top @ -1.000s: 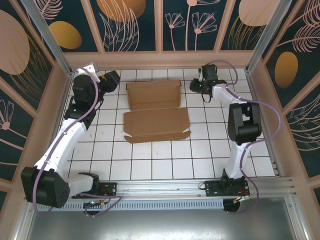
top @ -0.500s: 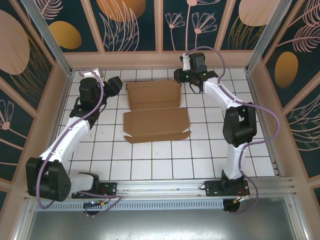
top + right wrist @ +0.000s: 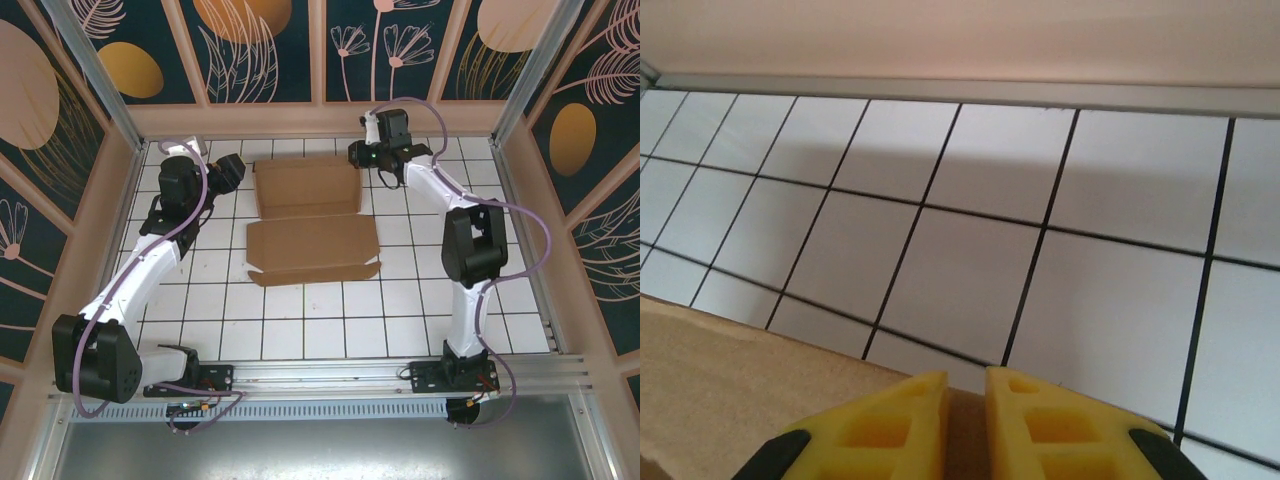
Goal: Fold the paper box
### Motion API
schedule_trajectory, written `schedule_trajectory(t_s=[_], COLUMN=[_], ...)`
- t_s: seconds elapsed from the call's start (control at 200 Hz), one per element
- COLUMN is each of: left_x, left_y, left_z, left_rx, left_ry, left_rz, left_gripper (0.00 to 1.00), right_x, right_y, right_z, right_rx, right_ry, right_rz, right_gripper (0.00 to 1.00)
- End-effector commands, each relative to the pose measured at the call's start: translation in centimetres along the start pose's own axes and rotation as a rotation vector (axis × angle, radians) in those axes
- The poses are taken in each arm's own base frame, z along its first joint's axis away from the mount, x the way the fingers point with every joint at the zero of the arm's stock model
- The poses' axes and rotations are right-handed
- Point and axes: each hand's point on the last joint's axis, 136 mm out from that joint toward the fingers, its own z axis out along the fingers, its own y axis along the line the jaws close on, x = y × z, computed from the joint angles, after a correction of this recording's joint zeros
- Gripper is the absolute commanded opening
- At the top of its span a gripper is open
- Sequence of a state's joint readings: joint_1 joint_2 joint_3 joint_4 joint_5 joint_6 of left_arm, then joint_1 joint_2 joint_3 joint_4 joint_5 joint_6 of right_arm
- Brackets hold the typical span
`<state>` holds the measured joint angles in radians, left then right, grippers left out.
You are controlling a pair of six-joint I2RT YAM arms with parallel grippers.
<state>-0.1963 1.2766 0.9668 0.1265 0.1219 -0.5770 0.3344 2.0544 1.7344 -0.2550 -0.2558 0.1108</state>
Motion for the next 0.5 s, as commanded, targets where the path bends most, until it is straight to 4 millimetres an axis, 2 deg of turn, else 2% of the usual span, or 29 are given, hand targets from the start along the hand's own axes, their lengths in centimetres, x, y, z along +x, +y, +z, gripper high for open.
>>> schedule_trajectory(t_s=[0.0,0.155,0.22,0.31,0.385,0.45,0.495], left_x=[-2.6,-3.8,-4.5,-5.8,-7.1,-8.2,-8.8], left_y=[-1.2,-2.4,-2.9,-3.6,-4.0,-4.1,-4.0], left_z=[-0.8,-1.4,-1.8,-2.8,-4.0,-5.0,-5.7], left_rx=[0.019,0.049,0.058,0.061,0.054,0.042,0.026], left_ry=[-0.062,-0.079,-0.091,-0.127,-0.176,-0.219,-0.245], left_rz=[0.012,-0.001,-0.004,0.0,0.004,0.01,0.013], left_gripper=[0.6,0.6,0.6,0.6,0.6,0.61,0.61], right_x=[3.1,3.9,5.0,7.4,9.8,12.0,13.2], right_y=[-3.5,-6.6,-8.4,-9.5,-8.5,-5.9,-3.1], right_z=[3.1,5.7,6.3,6.3,5.0,3.1,1.4], right_rx=[0.068,0.119,0.139,0.153,0.142,0.103,0.072], right_ry=[0.121,0.171,0.198,0.243,0.265,0.266,0.246], right_rz=[0.068,0.112,0.159,0.216,0.248,0.257,0.246], right_gripper=[0.18,0.18,0.18,0.18,0.18,0.19,0.2])
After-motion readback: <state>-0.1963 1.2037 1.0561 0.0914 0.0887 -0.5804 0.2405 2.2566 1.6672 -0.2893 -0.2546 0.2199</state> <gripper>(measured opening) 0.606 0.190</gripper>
